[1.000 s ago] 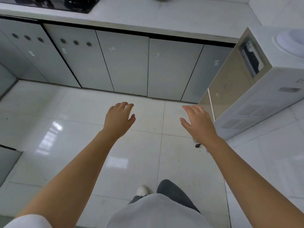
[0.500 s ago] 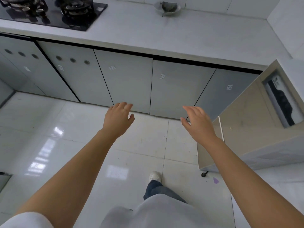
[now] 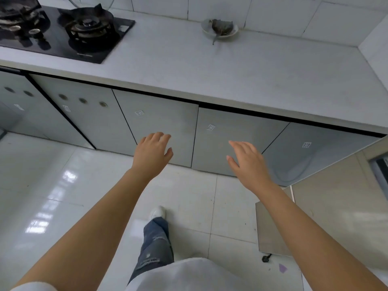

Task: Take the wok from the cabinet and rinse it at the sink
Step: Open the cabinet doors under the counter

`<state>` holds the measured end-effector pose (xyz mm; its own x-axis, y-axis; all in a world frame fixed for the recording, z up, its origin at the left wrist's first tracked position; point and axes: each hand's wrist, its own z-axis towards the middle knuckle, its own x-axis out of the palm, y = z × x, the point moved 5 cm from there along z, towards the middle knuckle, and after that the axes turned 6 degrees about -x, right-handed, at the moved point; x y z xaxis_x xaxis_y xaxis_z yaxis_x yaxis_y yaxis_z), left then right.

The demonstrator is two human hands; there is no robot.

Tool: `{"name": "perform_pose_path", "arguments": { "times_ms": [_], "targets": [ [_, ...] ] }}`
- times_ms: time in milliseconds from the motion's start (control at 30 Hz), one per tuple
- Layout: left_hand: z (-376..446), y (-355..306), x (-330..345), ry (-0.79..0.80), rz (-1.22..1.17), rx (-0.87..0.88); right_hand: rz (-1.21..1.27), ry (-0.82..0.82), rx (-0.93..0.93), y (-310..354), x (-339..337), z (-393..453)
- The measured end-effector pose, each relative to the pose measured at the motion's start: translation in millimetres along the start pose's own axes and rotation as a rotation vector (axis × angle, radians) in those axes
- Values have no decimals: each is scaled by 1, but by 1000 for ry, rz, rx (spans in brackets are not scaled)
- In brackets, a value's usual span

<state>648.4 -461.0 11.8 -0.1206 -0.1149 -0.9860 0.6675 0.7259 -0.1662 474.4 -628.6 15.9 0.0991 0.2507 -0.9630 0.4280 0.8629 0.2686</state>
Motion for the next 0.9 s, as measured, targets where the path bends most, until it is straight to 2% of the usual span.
{"name": "perform_pose_path", "arguments": {
  "times_ms": [500,700,900],
  "targets": [
    [221,54,-21,61,31,255,50,-108,223,31,5,180],
    [243,57,-13,71,20,308,44,-135,263,32,11,201],
    [228,59,3,49,-10,321,37,-164,245,27,25,194]
  ]
}}
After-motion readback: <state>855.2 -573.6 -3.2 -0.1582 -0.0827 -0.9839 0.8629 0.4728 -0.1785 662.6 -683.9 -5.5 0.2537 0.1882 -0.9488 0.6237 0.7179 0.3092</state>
